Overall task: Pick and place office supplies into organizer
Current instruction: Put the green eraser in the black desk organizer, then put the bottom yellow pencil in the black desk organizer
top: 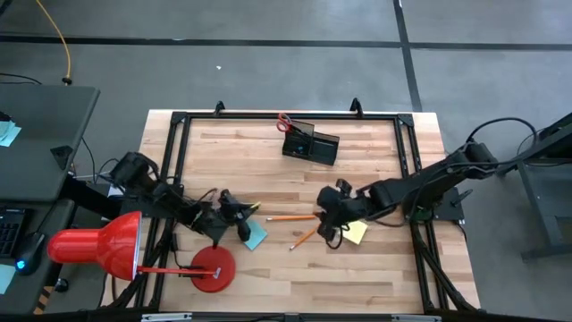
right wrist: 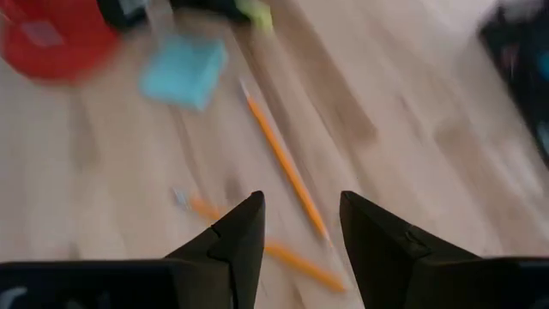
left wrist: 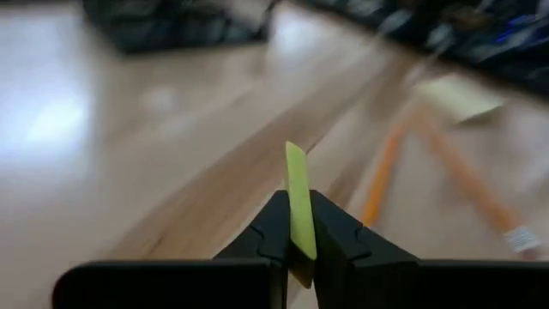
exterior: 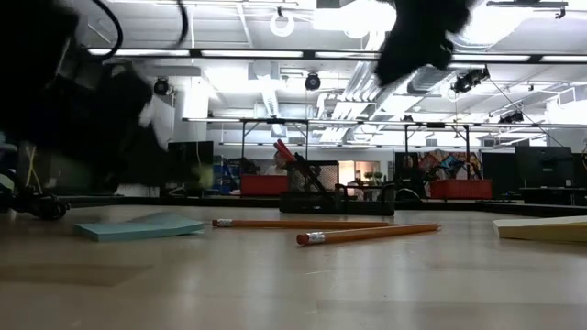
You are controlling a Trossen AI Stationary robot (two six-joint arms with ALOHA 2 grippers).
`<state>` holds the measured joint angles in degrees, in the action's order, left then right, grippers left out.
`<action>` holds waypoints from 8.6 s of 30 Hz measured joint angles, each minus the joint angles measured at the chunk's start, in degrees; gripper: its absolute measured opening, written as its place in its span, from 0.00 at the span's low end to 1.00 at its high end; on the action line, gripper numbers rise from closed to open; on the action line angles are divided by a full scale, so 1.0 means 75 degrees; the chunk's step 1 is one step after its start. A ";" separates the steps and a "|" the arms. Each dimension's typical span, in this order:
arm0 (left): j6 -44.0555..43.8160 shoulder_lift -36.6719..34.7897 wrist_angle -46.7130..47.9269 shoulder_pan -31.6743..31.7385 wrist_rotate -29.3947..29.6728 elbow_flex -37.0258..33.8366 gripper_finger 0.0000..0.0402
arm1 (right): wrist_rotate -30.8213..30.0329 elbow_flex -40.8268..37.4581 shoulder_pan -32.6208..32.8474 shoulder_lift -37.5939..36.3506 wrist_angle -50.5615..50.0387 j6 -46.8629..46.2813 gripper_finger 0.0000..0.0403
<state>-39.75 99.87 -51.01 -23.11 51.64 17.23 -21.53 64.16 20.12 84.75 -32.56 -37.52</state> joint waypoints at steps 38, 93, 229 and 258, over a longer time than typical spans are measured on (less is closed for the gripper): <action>0.6075 -0.2520 0.8877 0.6350 -0.6843 0.6175 0.02 | -0.2143 -0.6775 0.0586 -0.3614 1.2174 -0.0800 0.36; 0.7009 0.2332 1.1616 0.7161 -0.7201 0.9950 0.14 | -0.2504 -0.6918 0.0575 -0.3680 1.1421 -0.1398 0.36; 0.3204 -0.2861 0.6400 0.1731 -0.4138 0.6595 0.00 | 0.7696 -0.4913 -0.2380 0.3509 1.2211 0.5843 0.30; 0.3206 -0.2858 0.6406 0.1731 -0.4141 0.6595 0.00 | 0.7604 -0.4723 -0.2483 0.5183 1.3384 0.6274 0.27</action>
<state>-15.70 78.43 -2.96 -10.13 20.58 66.70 35.50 28.74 1.50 123.62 67.82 9.54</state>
